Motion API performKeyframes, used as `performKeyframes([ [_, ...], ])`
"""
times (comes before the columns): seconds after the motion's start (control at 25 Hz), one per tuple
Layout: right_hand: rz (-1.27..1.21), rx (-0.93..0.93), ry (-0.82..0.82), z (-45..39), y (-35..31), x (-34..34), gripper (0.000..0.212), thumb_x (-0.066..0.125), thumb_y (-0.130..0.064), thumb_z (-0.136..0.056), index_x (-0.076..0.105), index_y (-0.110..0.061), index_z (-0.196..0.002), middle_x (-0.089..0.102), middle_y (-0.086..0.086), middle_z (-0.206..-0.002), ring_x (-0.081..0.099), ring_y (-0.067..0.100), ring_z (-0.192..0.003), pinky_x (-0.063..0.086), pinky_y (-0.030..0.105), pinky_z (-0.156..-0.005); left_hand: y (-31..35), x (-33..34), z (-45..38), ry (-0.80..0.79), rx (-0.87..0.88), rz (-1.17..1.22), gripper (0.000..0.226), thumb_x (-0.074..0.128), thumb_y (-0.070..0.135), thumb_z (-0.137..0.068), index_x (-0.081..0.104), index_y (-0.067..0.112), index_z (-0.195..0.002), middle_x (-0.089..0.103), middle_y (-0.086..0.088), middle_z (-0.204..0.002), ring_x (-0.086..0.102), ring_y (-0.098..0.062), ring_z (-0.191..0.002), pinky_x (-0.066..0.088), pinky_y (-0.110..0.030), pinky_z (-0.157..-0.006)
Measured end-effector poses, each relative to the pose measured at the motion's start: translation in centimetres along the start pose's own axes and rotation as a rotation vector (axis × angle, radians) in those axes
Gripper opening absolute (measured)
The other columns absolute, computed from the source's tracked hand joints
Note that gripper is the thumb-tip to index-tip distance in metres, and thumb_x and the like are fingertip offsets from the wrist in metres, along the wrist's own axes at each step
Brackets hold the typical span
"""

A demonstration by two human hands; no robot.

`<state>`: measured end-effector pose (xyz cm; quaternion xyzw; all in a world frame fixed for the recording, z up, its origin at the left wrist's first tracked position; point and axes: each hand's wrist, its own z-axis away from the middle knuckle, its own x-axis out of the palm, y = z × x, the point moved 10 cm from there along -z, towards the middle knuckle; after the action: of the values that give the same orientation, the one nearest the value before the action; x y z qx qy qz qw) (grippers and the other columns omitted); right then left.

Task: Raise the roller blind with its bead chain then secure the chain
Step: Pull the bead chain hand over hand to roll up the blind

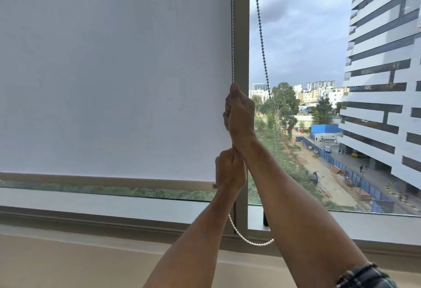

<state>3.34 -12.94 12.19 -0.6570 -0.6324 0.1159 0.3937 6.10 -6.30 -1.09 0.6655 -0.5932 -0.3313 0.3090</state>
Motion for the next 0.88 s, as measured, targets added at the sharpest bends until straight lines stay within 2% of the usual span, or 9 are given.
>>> performKeyframes([
  [0.2, 0.013, -0.04, -0.015, 0.2, -0.6, -0.3, 0.058, 0.045, -0.033, -0.11, 0.035, -0.027, -0.052, 0.027, -0.012, -0.047, 0.022, 0.005, -0.037, 0.02, 0.018, -0.038, 3.3, -2.1, -0.7, -0.026, 0.215, -0.205, 0.048, 0.034, 0.034, -0.097, 0.056, 0.017, -0.058, 0.061, -0.003, -0.06, 0.056, -0.013, -0.055, 0.041, -0.03, -0.054],
  [0.32, 0.069, -0.053, -0.041, 0.1, -1.0, -0.5, 0.056, 0.043, -0.033, -0.11, 0.036, -0.026, -0.055, 0.029, -0.014, -0.046, 0.024, 0.004, -0.037, 0.021, 0.019, -0.038, 5.7, -4.4, -2.6, 0.063, 0.286, -0.198, 0.049, 0.034, 0.032, -0.1, 0.069, 0.008, -0.077, 0.071, -0.009, -0.078, 0.066, -0.019, -0.073, 0.056, -0.04, -0.07],
  [0.44, 0.225, -0.15, -0.016, 0.6, -0.4, -0.9, 0.055, 0.044, -0.026, -0.11, 0.049, -0.018, -0.056, 0.044, -0.016, -0.046, 0.041, 0.002, -0.042, 0.034, 0.019, -0.043, 9.2, -6.1, -4.3, 0.148, 0.326, -0.152, 0.044, 0.036, 0.028, -0.105, 0.069, 0.01, -0.082, 0.071, -0.003, -0.08, 0.067, -0.016, -0.078, 0.059, -0.04, -0.076],
  [0.52, 0.228, -0.133, -0.034, 1.5, 2.3, -1.0, 0.05, 0.045, -0.031, -0.109, 0.07, -0.009, -0.071, 0.061, -0.009, -0.058, 0.057, 0.01, -0.055, 0.045, 0.025, -0.052, 11.0, -6.5, -5.6, 0.152, 0.273, -0.101, 0.042, 0.037, 0.03, -0.107, 0.069, 0.016, -0.084, 0.07, 0.006, -0.081, 0.068, -0.007, -0.079, 0.058, -0.03, -0.078],
  [0.56, 0.2, -0.105, -0.049, 2.2, 3.9, -1.2, 0.048, 0.047, -0.033, -0.107, 0.071, -0.009, -0.074, 0.06, -0.003, -0.059, 0.055, 0.017, -0.056, 0.043, 0.032, -0.051, 11.4, -6.4, -6.1, 0.136, 0.236, -0.072, 0.039, 0.038, 0.031, -0.108, 0.068, 0.02, -0.085, 0.069, 0.01, -0.08, 0.067, -0.003, -0.079, 0.056, -0.026, -0.077],
  [0.6, 0.164, -0.066, -0.062, 2.9, 5.6, -1.3, 0.047, 0.048, -0.032, -0.105, 0.067, -0.012, -0.067, 0.054, -0.002, -0.055, 0.047, 0.019, -0.051, 0.036, 0.036, -0.049, 11.6, -5.9, -6.6, 0.11, 0.202, -0.04, 0.038, 0.038, 0.032, -0.108, 0.066, 0.022, -0.085, 0.068, 0.011, -0.077, 0.066, -0.002, -0.076, 0.054, -0.023, -0.075],
  [0.72, 0.178, 0.023, -0.053, 4.6, 8.7, -1.8, 0.048, 0.046, -0.009, -0.105, 0.048, -0.011, -0.057, 0.039, -0.008, -0.047, 0.03, 0.011, -0.045, 0.023, 0.025, -0.046, 10.6, -4.0, -7.2, 0.024, 0.084, 0.049, 0.045, 0.036, 0.037, -0.109, 0.067, 0.017, -0.084, 0.067, 0.003, -0.068, 0.064, -0.009, -0.062, 0.05, -0.021, -0.064],
  [0.8, 0.163, 0.057, -0.056, 5.5, 9.5, -1.8, 0.044, 0.045, 0.001, -0.103, 0.044, -0.005, -0.059, 0.038, -0.008, -0.046, 0.029, 0.009, -0.043, 0.024, 0.021, -0.043, 9.3, -2.8, -7.0, -0.015, -0.002, 0.126, 0.056, 0.034, 0.045, -0.108, 0.067, 0.012, -0.077, 0.064, -0.003, -0.063, 0.059, -0.017, -0.057, 0.049, -0.031, -0.064],
  [0.88, 0.135, 0.075, -0.053, 6.1, 9.8, -2.2, 0.046, 0.044, 0.004, -0.102, 0.043, -0.01, -0.059, 0.038, -0.013, -0.043, 0.029, 0.006, -0.041, 0.025, 0.019, -0.042, 8.4, -2.1, -6.9, -0.035, -0.057, 0.143, 0.066, 0.031, 0.057, -0.104, 0.062, 0.017, -0.061, 0.063, -0.01, -0.063, 0.053, -0.032, -0.057, 0.047, -0.046, -0.069],
])
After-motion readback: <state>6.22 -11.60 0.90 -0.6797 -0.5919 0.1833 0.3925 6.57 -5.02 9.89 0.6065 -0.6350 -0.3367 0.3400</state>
